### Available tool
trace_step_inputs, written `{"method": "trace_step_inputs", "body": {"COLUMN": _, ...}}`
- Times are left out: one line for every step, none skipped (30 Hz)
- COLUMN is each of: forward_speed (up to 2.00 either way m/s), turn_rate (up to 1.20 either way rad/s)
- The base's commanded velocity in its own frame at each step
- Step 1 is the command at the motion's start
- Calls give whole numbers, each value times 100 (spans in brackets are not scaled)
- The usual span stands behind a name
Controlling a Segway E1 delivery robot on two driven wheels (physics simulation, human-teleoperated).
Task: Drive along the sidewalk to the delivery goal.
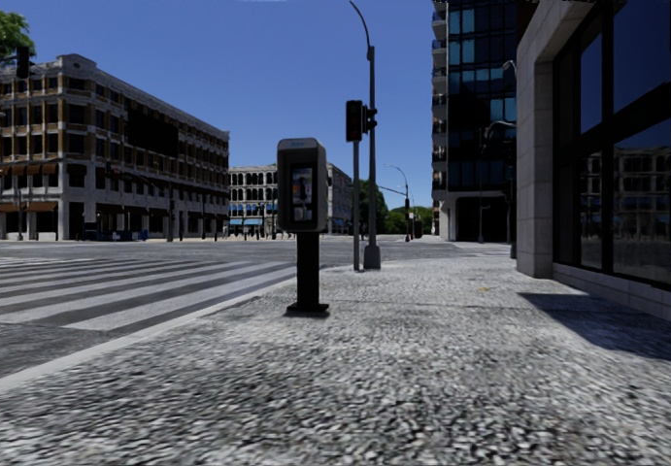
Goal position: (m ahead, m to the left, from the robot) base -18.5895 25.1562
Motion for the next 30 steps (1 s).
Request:
{"method": "trace_step_inputs", "body": {"forward_speed": 200, "turn_rate": 54}}
{"method": "trace_step_inputs", "body": {"forward_speed": 200, "turn_rate": 54}}
{"method": "trace_step_inputs", "body": {"forward_speed": 200, "turn_rate": 54}}
{"method": "trace_step_inputs", "body": {"forward_speed": 200, "turn_rate": 54}}
{"method": "trace_step_inputs", "body": {"forward_speed": 200, "turn_rate": 54}}
{"method": "trace_step_inputs", "body": {"forward_speed": 200, "turn_rate": 54}}
{"method": "trace_step_inputs", "body": {"forward_speed": 200, "turn_rate": 54}}
{"method": "trace_step_inputs", "body": {"forward_speed": 200, "turn_rate": 54}}
{"method": "trace_step_inputs", "body": {"forward_speed": 200, "turn_rate": 54}}
{"method": "trace_step_inputs", "body": {"forward_speed": 200, "turn_rate": 54}}
{"method": "trace_step_inputs", "body": {"forward_speed": 200, "turn_rate": 54}}
{"method": "trace_step_inputs", "body": {"forward_speed": 200, "turn_rate": 54}}
{"method": "trace_step_inputs", "body": {"forward_speed": 200, "turn_rate": 54}}
{"method": "trace_step_inputs", "body": {"forward_speed": 200, "turn_rate": 54}}
{"method": "trace_step_inputs", "body": {"forward_speed": 200, "turn_rate": 54}}
{"method": "trace_step_inputs", "body": {"forward_speed": 200, "turn_rate": 54}}
{"method": "trace_step_inputs", "body": {"forward_speed": 200, "turn_rate": 54}}
{"method": "trace_step_inputs", "body": {"forward_speed": 200, "turn_rate": 54}}
{"method": "trace_step_inputs", "body": {"forward_speed": 200, "turn_rate": 54}}
{"method": "trace_step_inputs", "body": {"forward_speed": 200, "turn_rate": 54}}
{"method": "trace_step_inputs", "body": {"forward_speed": 200, "turn_rate": 54}}
{"method": "trace_step_inputs", "body": {"forward_speed": 200, "turn_rate": 54}}
{"method": "trace_step_inputs", "body": {"forward_speed": 200, "turn_rate": 54}}
{"method": "trace_step_inputs", "body": {"forward_speed": 200, "turn_rate": 54}}
{"method": "trace_step_inputs", "body": {"forward_speed": 200, "turn_rate": 54}}
{"method": "trace_step_inputs", "body": {"forward_speed": 200, "turn_rate": 54}}
{"method": "trace_step_inputs", "body": {"forward_speed": 200, "turn_rate": 54}}
{"method": "trace_step_inputs", "body": {"forward_speed": 200, "turn_rate": 54}}
{"method": "trace_step_inputs", "body": {"forward_speed": 200, "turn_rate": 53}}
{"method": "trace_step_inputs", "body": {"forward_speed": 200, "turn_rate": 53}}
